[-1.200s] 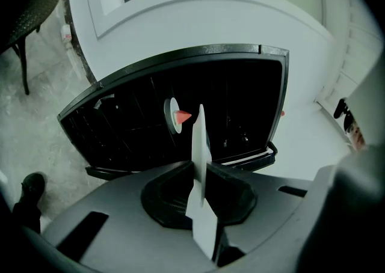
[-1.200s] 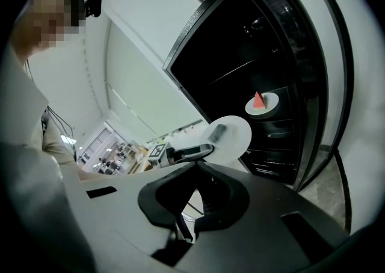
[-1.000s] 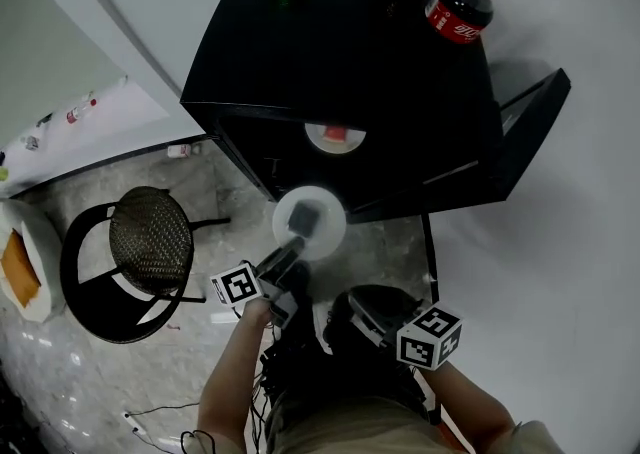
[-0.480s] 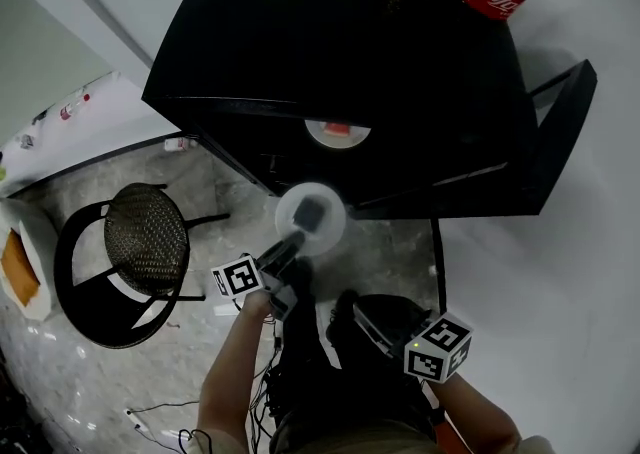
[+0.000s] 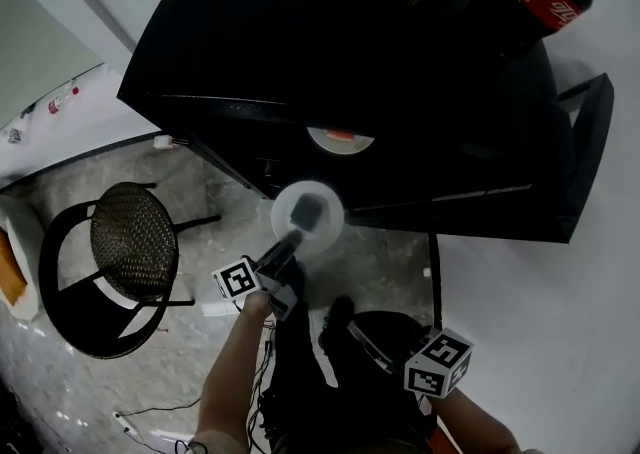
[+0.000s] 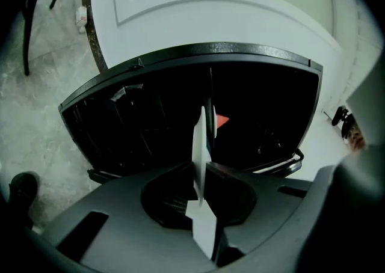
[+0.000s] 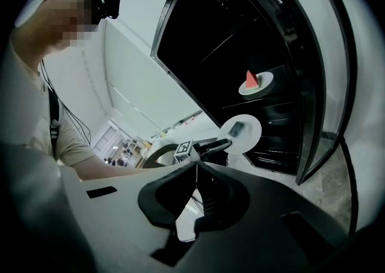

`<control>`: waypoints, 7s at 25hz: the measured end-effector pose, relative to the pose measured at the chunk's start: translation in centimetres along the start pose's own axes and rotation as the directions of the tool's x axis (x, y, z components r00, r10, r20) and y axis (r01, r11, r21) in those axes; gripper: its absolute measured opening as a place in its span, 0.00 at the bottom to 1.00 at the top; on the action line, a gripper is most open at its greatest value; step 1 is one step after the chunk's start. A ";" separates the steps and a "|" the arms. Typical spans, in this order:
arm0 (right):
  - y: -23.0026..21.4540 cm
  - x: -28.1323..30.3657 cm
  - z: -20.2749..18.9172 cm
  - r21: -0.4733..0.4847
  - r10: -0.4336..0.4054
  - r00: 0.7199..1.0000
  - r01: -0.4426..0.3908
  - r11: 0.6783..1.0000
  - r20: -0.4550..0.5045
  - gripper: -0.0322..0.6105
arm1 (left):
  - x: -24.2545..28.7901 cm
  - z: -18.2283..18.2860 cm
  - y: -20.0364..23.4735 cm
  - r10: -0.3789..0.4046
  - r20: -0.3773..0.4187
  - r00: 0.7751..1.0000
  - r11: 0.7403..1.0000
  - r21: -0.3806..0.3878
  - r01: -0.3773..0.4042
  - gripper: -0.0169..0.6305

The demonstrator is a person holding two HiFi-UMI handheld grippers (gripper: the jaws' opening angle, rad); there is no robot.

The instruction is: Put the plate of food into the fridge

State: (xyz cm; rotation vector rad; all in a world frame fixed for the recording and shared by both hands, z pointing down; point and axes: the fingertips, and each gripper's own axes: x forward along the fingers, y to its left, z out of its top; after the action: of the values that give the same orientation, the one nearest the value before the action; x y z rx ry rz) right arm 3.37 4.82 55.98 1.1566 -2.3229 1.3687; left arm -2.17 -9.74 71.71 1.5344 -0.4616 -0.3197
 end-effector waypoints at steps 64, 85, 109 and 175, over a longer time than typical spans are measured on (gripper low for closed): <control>-5.9 2.1 -5.2 0.076 0.027 0.999 -0.023 0.997 -0.044 0.09 | 9.4 5.4 14.3 0.090 0.274 0.957 0.994 -0.081 -0.071 0.06; -6.1 2.8 -5.4 0.089 0.048 0.996 -0.041 0.995 -0.071 0.09 | 10.6 5.8 11.8 0.103 0.184 0.978 0.981 0.142 -0.130 0.41; -6.0 3.1 -6.7 0.093 0.060 0.992 -0.050 0.994 -0.108 0.09 | 10.9 5.5 11.6 0.176 0.109 0.978 0.948 0.249 -0.198 0.53; -3.9 2.0 -5.2 0.079 0.061 0.998 -0.058 0.995 -0.029 0.09 | 7.3 5.9 3.6 0.130 -0.015 0.991 0.882 0.458 -0.109 0.54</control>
State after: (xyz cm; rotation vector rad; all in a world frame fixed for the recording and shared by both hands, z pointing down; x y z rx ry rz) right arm 3.83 7.01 62.44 1.0873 -2.3189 1.4994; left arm 1.07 -18.27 75.82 1.9573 -0.6237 -0.0777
